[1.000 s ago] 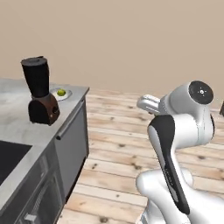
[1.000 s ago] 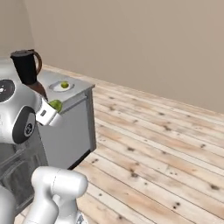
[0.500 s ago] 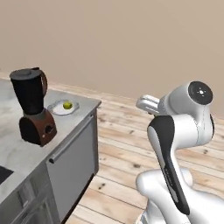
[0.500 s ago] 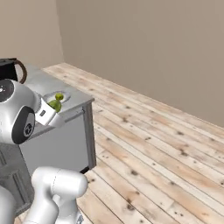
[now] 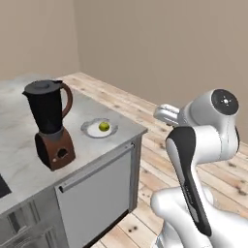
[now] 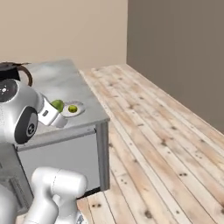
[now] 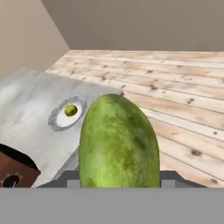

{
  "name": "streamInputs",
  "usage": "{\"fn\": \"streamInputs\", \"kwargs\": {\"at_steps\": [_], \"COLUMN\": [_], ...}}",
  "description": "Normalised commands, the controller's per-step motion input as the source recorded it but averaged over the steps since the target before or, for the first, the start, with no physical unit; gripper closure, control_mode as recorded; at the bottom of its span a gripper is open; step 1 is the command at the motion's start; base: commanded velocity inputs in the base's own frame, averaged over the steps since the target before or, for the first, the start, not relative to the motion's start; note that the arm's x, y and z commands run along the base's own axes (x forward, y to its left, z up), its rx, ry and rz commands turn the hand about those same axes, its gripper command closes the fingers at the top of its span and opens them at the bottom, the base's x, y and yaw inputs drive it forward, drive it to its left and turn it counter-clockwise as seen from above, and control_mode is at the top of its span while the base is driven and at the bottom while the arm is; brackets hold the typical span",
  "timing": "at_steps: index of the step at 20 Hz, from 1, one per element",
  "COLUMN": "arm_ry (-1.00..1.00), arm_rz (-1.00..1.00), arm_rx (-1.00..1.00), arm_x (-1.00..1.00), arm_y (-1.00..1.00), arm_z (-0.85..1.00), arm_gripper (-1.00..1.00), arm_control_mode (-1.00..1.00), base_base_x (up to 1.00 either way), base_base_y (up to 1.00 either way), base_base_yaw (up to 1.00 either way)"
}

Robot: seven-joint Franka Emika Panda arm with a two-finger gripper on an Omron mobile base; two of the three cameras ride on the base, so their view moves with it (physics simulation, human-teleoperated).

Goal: Pick the mango and pear from the fridge and place them on the plate next to the blender to make a fruit smoothie.

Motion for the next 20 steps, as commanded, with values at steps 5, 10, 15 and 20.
{"fn": "streamInputs", "kwargs": {"at_steps": [5,10,15,20], "arm_ry": [0.00,0.00,0.00,0.00], "arm_rz": [0.00,0.00,0.00,0.00], "arm_rx": [0.00,0.00,0.00,0.00], "arm_x": [0.00,0.00,0.00,0.00], "arm_y": [0.00,0.00,0.00,0.00], "arm_z": [0.00,0.00,0.00,0.00], "arm_gripper": [1.00,1.00,1.00,1.00], "arm_control_mode": [1.00,1.00,1.00,1.00], "base_base_x": [0.99,0.68,0.05,0.47], "base_base_y": [-0.32,-0.67,-0.45,-0.08], "base_base_yaw": [0.75,0.64,0.24,0.10]}}
